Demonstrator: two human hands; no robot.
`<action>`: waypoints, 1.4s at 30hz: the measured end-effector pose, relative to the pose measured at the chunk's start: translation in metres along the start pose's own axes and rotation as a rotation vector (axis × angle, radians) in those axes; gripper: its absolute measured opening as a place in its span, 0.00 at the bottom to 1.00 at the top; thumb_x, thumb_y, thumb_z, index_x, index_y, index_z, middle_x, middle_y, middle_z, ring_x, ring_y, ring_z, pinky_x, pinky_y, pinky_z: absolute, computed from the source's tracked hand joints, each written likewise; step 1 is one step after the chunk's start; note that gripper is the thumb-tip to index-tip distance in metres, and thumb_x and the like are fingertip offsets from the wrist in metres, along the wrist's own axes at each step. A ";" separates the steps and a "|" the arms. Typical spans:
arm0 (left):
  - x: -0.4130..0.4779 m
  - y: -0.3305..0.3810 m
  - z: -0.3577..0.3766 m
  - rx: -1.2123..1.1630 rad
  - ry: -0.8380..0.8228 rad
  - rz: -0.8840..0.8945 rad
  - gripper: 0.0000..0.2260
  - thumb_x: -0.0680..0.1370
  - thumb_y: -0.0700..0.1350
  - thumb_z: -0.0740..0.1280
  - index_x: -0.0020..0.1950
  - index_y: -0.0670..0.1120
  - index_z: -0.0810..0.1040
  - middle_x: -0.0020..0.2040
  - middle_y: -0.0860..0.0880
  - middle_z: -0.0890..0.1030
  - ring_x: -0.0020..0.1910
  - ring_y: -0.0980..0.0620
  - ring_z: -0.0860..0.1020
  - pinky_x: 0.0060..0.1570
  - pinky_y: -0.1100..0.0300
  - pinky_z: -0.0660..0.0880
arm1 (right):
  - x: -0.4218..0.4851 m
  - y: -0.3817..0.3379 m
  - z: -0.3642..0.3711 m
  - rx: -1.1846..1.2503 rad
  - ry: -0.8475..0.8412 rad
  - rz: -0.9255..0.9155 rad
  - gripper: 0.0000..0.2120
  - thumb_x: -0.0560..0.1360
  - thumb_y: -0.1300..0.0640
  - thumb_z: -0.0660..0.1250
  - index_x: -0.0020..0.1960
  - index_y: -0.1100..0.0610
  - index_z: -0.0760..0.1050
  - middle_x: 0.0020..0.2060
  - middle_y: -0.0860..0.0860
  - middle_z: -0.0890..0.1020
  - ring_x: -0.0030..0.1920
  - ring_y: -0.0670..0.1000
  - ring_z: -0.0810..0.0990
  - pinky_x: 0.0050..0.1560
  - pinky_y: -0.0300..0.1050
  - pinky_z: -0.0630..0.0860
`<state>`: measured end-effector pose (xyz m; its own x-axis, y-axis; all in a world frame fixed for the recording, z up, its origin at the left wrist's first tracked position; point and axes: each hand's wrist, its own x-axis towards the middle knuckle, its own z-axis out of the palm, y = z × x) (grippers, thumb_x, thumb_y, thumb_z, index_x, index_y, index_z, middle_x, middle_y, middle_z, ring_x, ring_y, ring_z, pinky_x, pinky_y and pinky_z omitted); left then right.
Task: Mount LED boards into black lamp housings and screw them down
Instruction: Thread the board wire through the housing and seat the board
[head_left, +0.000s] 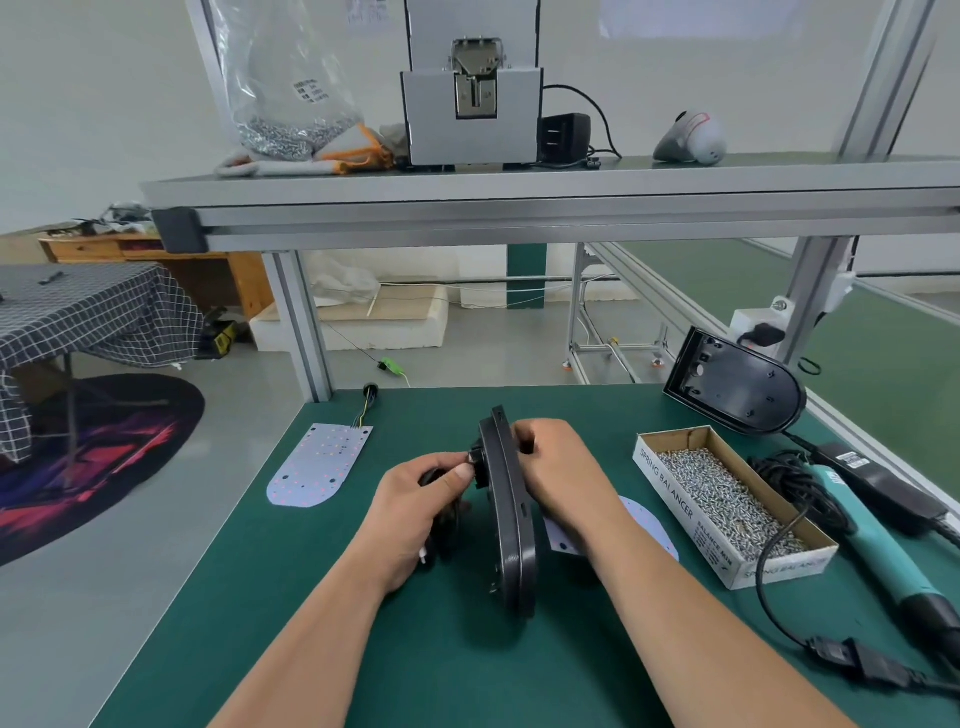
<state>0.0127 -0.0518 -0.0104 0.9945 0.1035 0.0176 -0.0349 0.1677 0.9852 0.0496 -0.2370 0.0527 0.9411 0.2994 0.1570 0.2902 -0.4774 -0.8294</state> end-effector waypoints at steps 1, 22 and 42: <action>0.000 0.001 0.000 -0.016 -0.029 -0.007 0.09 0.77 0.48 0.78 0.56 0.48 0.89 0.48 0.47 0.88 0.45 0.51 0.83 0.50 0.54 0.82 | 0.000 0.001 0.001 0.018 -0.006 0.007 0.17 0.80 0.52 0.70 0.46 0.68 0.79 0.42 0.67 0.82 0.36 0.51 0.70 0.37 0.50 0.70; -0.003 0.001 0.009 0.063 0.027 0.089 0.10 0.73 0.51 0.78 0.54 0.54 0.88 0.49 0.48 0.89 0.46 0.53 0.84 0.53 0.47 0.84 | 0.005 0.029 0.008 0.452 -0.146 0.124 0.08 0.75 0.55 0.72 0.46 0.60 0.85 0.40 0.65 0.85 0.39 0.54 0.80 0.45 0.56 0.76; -0.008 0.012 0.023 0.037 -0.011 0.133 0.11 0.79 0.51 0.75 0.60 0.53 0.87 0.56 0.48 0.89 0.54 0.51 0.87 0.51 0.62 0.80 | -0.001 0.024 -0.001 0.495 -0.260 -0.008 0.13 0.79 0.49 0.72 0.56 0.55 0.87 0.51 0.56 0.88 0.58 0.58 0.86 0.67 0.55 0.78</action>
<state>0.0062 -0.0731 0.0048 0.9824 0.1116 0.1500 -0.1629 0.1175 0.9796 0.0562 -0.2492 0.0327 0.8472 0.5255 0.0784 0.1218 -0.0485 -0.9914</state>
